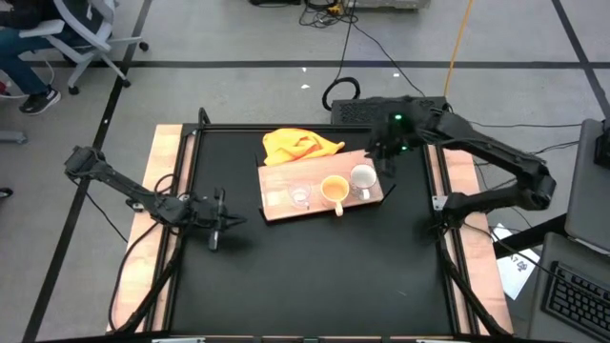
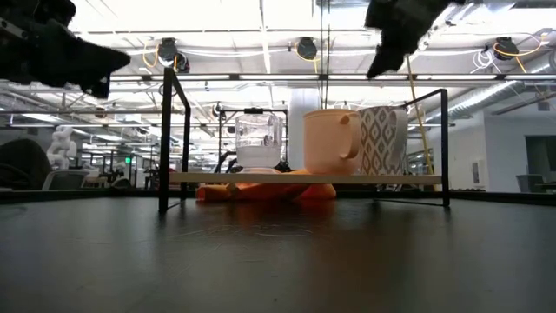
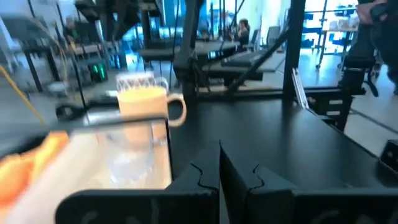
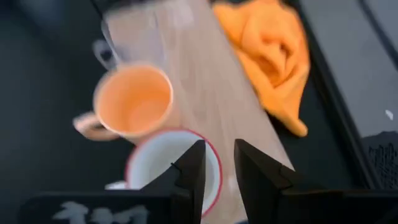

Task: Stack small to large cups/mugs on shelf
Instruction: Return to Home Position

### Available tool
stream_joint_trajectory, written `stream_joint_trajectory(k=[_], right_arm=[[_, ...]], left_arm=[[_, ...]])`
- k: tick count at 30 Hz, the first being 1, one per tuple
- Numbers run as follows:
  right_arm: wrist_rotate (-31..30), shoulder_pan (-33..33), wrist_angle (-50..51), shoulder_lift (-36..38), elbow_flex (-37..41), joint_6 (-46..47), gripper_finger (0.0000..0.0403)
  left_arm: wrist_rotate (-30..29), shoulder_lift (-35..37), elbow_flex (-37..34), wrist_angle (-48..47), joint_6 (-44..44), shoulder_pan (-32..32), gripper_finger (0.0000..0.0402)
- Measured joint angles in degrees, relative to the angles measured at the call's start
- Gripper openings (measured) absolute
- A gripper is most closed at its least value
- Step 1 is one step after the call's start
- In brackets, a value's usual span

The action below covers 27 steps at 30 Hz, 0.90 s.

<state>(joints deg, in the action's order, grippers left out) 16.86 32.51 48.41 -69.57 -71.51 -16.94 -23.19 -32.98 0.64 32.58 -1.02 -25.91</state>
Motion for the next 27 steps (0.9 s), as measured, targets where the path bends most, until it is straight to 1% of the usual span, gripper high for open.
stream_joint_trajectory(k=[3,6,8,13,17,21,25,27], right_arm=[[2.17,-0.40,-1.14,4.44,0.58,2.24,0.0055],[2.76,-1.46,-4.52,9.48,4.12,3.83,0.0016],[2.81,-2.00,-6.39,12.94,7.07,4.70,0.0006],[2.78,-3.64,-10.63,21.48,15.14,10.48,0.0002],[2.80,-6.42,-14.62,27.84,21.50,13.71,0.0001],[2.80,-9.69,-18.65,33.42,27.40,15.83,0.0000],[2.80,-11.99,-20.96,37.60,32.17,16.90,0.0000],[2.80,-13.15,-22.88,38.90,34.36,18.10,0.0000]], left_arm=[[-0.47,0.00,0.00,2.64,-5.03,0.00,0.0005],[-0.84,0.00,0.00,4.06,-8.52,0.00,0.0003],[-0.88,-0.01,0.00,4.76,-9.73,0.00,0.0002],[-0.91,0.00,0.02,6.81,-10.94,0.00,0.0001],[-0.93,-0.02,0.02,6.77,-11.46,-0.16,0.0001],[-1.21,0.09,0.53,8.54,-14.66,-1.15,0.0001],[-5.08,0.11,2.54,8.06,-15.89,-2.14,0.0001],[-5.51,0.11,3.53,5.91,-15.40,-2.37,0.0001]])
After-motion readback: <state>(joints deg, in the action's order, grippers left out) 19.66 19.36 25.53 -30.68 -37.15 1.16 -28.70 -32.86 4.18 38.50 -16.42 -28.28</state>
